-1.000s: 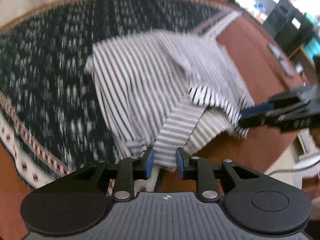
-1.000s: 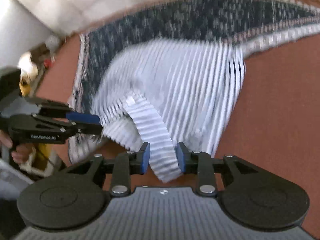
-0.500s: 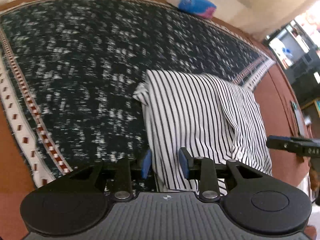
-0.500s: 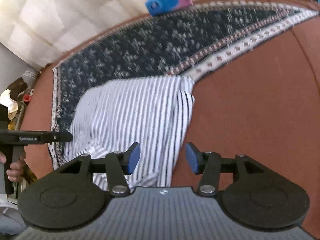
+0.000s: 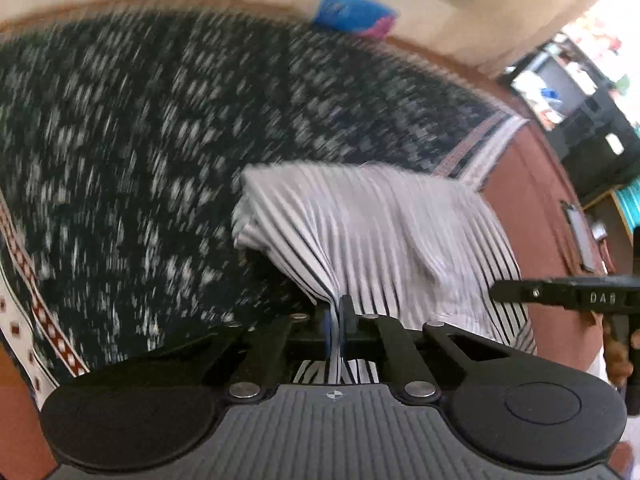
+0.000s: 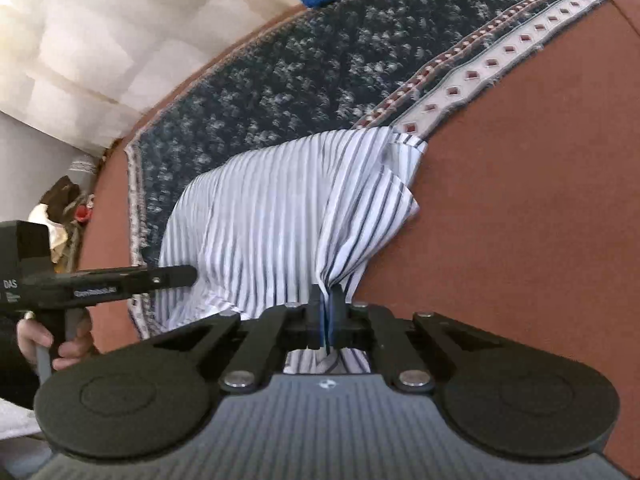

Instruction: Fold clothes

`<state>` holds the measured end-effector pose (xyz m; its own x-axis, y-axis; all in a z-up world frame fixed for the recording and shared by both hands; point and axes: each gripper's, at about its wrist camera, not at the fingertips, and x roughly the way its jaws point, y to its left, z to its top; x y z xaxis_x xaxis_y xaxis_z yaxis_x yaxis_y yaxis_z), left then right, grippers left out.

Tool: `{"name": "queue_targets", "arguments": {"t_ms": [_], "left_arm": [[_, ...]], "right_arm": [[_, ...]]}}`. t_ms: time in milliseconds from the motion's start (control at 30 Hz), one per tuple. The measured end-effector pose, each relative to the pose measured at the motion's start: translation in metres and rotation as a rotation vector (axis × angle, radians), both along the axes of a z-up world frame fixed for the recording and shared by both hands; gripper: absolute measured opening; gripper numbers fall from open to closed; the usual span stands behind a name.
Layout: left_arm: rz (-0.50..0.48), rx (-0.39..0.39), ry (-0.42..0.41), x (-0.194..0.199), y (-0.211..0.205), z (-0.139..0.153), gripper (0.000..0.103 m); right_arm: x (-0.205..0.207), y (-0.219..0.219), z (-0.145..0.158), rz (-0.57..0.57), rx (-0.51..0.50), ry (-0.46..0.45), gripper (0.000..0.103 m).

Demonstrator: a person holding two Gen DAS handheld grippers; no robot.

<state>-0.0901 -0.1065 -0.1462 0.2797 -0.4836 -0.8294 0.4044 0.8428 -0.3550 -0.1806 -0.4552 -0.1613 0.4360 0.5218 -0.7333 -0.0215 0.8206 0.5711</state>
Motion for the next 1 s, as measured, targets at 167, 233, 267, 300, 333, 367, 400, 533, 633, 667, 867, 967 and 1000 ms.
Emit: {"name": "queue_targets", "arguments": {"t_ms": [167,233,267,300,333,367,400,533,633,667,867,967,1000], "left_arm": [[-0.092,0.054,-0.009,-0.011,-0.002,-0.002,0.01],[-0.061,0.066,0.013,-0.008,0.004,-0.006,0.028],[-0.04,0.064,0.018,-0.006,0.007,-0.005,0.029],[-0.02,0.061,0.022,-0.004,0.011,-0.005,0.029],[0.0,0.059,0.026,-0.002,0.015,-0.004,0.035],[0.006,0.06,0.024,0.0,0.016,-0.004,0.044],[0.012,0.06,0.021,0.003,0.017,-0.004,0.048],[0.019,0.058,0.035,0.015,0.015,-0.012,0.05],[-0.012,0.033,0.032,0.019,0.009,-0.015,0.05],[-0.022,0.027,0.031,0.02,0.006,-0.016,0.05],[-0.066,-0.01,0.042,0.025,-0.006,-0.017,0.048],[-0.077,-0.042,0.071,0.02,-0.001,-0.017,0.047],[-0.078,-0.043,0.081,0.019,0.0,-0.019,0.047]], "right_arm": [[-0.012,-0.004,0.016,-0.001,-0.027,-0.052,0.004],[-0.014,-0.005,0.015,-0.008,-0.053,-0.051,0.011],[-0.014,-0.006,0.014,-0.011,-0.066,-0.051,0.021],[-0.015,-0.007,0.014,-0.014,-0.078,-0.05,0.033],[-0.016,-0.008,0.013,-0.018,-0.091,-0.05,0.037],[-0.017,-0.009,0.013,-0.021,-0.104,-0.049,0.045],[-0.017,-0.01,0.012,-0.024,-0.117,-0.049,0.05],[-0.005,-0.014,0.003,-0.039,-0.143,-0.026,0.052],[0.0,-0.014,-0.003,-0.043,-0.123,-0.024,0.052],[0.002,-0.015,-0.003,-0.043,-0.115,-0.025,0.052],[0.008,-0.011,-0.004,-0.033,-0.07,-0.036,0.052],[0.004,-0.011,-0.005,-0.017,-0.035,-0.013,0.051],[0.001,-0.011,-0.006,-0.01,-0.022,-0.006,0.051]]}}
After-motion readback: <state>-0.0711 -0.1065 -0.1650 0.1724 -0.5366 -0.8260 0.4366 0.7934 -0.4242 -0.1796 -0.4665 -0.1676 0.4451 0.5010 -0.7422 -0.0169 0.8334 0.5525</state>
